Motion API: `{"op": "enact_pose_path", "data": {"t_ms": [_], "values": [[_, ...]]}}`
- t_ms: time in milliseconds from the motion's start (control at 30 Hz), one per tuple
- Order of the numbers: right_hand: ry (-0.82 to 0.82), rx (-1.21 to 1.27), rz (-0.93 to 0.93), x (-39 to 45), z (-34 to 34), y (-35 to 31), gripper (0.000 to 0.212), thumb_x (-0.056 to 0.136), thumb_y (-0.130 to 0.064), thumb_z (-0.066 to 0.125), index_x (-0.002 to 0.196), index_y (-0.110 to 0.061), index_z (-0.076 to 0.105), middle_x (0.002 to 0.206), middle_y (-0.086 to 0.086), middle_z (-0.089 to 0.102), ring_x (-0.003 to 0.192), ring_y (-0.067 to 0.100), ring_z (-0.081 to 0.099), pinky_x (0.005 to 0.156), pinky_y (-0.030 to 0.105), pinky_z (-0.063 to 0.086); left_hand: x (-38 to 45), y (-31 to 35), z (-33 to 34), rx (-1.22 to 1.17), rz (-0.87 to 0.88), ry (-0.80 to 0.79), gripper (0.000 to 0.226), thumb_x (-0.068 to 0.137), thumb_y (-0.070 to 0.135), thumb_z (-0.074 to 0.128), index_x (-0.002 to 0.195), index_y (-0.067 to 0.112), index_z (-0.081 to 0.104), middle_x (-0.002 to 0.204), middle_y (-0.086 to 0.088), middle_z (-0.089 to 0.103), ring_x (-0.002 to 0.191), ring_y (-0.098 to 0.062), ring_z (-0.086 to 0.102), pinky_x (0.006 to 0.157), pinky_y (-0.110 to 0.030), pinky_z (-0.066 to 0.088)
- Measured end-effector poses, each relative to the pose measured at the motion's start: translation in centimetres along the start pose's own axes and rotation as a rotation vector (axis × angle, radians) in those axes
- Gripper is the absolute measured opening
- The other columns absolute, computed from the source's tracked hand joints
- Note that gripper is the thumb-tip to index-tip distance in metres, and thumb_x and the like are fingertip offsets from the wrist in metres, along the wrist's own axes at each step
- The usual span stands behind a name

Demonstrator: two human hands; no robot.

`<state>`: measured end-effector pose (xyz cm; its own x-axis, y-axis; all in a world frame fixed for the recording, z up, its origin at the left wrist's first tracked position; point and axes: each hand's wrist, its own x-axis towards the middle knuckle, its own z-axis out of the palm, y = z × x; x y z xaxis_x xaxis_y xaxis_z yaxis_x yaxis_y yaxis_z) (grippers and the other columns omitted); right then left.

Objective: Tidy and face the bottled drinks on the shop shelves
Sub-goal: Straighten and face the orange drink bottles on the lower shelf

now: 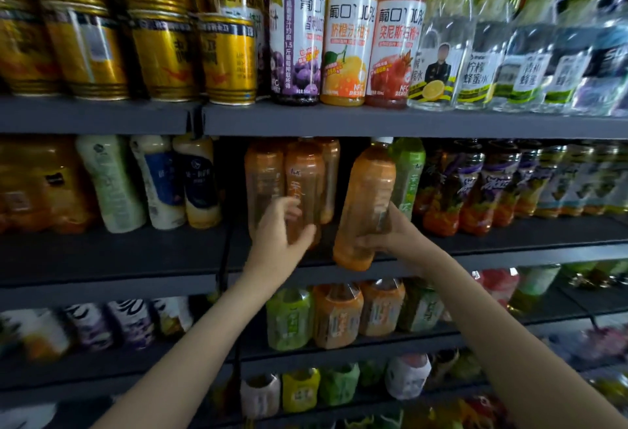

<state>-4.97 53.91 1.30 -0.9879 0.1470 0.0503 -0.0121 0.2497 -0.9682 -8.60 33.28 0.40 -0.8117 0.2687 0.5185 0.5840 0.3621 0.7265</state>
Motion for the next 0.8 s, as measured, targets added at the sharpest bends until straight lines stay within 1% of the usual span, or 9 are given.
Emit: {"op": "enact_pose_path", "data": {"t_ms": [67,133,200,267,367,400,500,667,800], "values": [[-0.123,0.162,0.011,-1.7,0.3,-0.6,0.065,0.078,0.007,0.067,0.132,-0.019,0.041,0.115,0.006,0.063,0.107,0.021,0.063,0.081,0.031,0.056,-0.8,0.8,-0.1,-0.079,-0.194,-0.390,0.062,0.086,0.037,0.062,0.138,0.021,0.033,0.132,0.007,0.042,0.123,-0.009,0.040,0.102,-0.024,0.035],[-0.207,0.293,0.004,-2.9,0.7,-1.4,0.057,0.079,0.009,0.062,0.129,-0.014,0.045,0.115,0.009,0.064,0.106,0.023,0.064,0.081,0.030,0.057,-1.9,1.2,-0.3,-0.245,-0.385,-0.622,0.071,0.081,0.040,0.065,0.141,0.023,0.032,0.135,0.009,0.044,0.124,-0.008,0.043,0.105,-0.028,0.038],[-0.246,0.370,-0.009,-3.8,1.2,-2.0,0.056,0.077,0.007,0.061,0.128,-0.012,0.046,0.118,0.012,0.064,0.109,0.024,0.063,0.085,0.032,0.056,-2.9,1.3,-0.3,-0.486,-0.464,-0.613,0.064,0.078,0.031,0.068,0.135,0.017,0.042,0.127,0.004,0.056,0.115,-0.011,0.056,0.096,-0.027,0.048],[-0.216,0.396,-0.024,-4.3,1.6,-2.4,0.061,0.076,0.001,0.064,0.132,-0.013,0.044,0.124,0.013,0.060,0.113,0.025,0.061,0.091,0.036,0.054,-3.6,1.0,0.0,-0.553,-0.454,-0.495,0.058,0.076,0.025,0.071,0.128,0.016,0.046,0.119,0.002,0.061,0.106,-0.011,0.060,0.089,-0.023,0.051],[0.002,0.416,-0.023,-4.1,2.0,-3.0,0.067,0.074,-0.020,0.073,0.134,-0.017,0.044,0.124,0.008,0.061,0.113,0.023,0.060,0.096,0.040,0.050,-4.4,0.6,0.0,-0.291,-0.320,-0.320,0.064,0.075,0.020,0.076,0.127,0.014,0.038,0.110,0.009,0.051,0.096,0.000,0.051,0.076,-0.007,0.044],[0.090,0.425,0.001,-4.0,2.3,-3.2,0.070,0.072,-0.027,0.076,0.133,-0.017,0.044,0.123,0.006,0.062,0.113,0.023,0.061,0.096,0.043,0.049,-4.8,0.5,-0.1,-0.155,-0.262,-0.256,0.065,0.074,0.020,0.077,0.125,0.013,0.037,0.109,0.008,0.046,0.093,0.001,0.047,0.073,-0.007,0.040],[0.267,0.458,0.050,-4.2,3.2,-2.8,0.069,0.070,-0.027,0.081,0.128,-0.017,0.044,0.118,0.006,0.063,0.106,0.023,0.062,0.094,0.046,0.050,-5.7,-0.6,-0.3,0.134,-0.131,-0.186,0.066,0.070,0.029,0.080,0.118,0.015,0.037,0.112,0.007,0.037,0.100,-0.004,0.039,0.081,-0.017,0.032],[0.178,0.286,-0.108,-5.6,2.7,-3.2,0.055,0.072,-0.013,0.078,0.118,-0.020,0.050,0.111,0.005,0.063,0.104,0.022,0.064,0.087,0.040,0.055,-4.7,-0.9,-1.6,-0.088,-0.205,-0.422,0.059,0.069,0.030,0.080,0.115,0.020,0.045,0.120,0.001,0.053,0.109,-0.011,0.052,0.089,-0.027,0.045],[0.009,0.256,-0.199,-6.3,2.2,-4.5,0.064,0.067,-0.015,0.076,0.125,-0.014,0.048,0.109,0.005,0.064,0.104,0.022,0.064,0.084,0.035,0.055,-3.9,-0.4,-2.6,-0.408,-0.341,-0.637,0.072,0.063,0.040,0.083,0.126,0.028,0.052,0.122,0.007,0.062,0.111,-0.010,0.059,0.097,-0.035,0.048]]}}
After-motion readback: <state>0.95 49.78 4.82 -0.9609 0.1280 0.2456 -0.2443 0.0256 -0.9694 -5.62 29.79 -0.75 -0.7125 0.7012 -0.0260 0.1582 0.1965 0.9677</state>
